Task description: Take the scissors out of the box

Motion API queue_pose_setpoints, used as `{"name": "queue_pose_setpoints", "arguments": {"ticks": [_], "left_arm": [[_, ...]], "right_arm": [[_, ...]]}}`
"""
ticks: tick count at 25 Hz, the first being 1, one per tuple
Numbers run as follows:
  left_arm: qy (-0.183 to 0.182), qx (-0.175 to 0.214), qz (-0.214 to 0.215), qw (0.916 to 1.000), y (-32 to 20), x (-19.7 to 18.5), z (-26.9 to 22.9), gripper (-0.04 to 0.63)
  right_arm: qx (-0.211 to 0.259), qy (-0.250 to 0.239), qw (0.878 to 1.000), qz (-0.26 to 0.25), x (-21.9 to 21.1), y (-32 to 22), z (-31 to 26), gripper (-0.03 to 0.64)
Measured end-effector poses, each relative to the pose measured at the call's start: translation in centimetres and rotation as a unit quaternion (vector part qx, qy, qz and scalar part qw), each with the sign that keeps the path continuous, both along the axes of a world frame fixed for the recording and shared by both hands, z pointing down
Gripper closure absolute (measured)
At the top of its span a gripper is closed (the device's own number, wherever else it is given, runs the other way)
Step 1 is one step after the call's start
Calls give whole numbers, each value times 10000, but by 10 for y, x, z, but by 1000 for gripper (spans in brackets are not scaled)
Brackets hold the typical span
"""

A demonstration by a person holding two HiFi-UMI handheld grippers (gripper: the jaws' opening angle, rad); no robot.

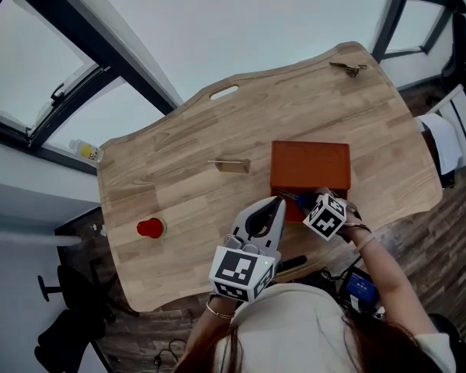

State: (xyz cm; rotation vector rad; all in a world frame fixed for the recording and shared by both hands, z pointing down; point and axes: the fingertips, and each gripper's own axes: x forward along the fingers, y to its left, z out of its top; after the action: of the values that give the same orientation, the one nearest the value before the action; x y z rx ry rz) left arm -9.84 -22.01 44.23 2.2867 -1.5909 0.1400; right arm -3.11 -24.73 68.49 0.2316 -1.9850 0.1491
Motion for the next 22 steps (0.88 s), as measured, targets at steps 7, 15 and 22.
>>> {"name": "queue_pose_setpoints", "arguments": {"ticks": [7,15,22], "left_arm": [[67,-76,-38,9999,-2,-3,6,575],[220,-173,-162,9995,-3,-10,11,575],[294,-180,-239,9991,-3,-13,12,575]], "right_arm": [[-77,263,9995,-168,1,3,16,459],[-12,207,9996,-185,0,3,20,460],[-95,183,9995,-226,-2,3,20,502]]}}
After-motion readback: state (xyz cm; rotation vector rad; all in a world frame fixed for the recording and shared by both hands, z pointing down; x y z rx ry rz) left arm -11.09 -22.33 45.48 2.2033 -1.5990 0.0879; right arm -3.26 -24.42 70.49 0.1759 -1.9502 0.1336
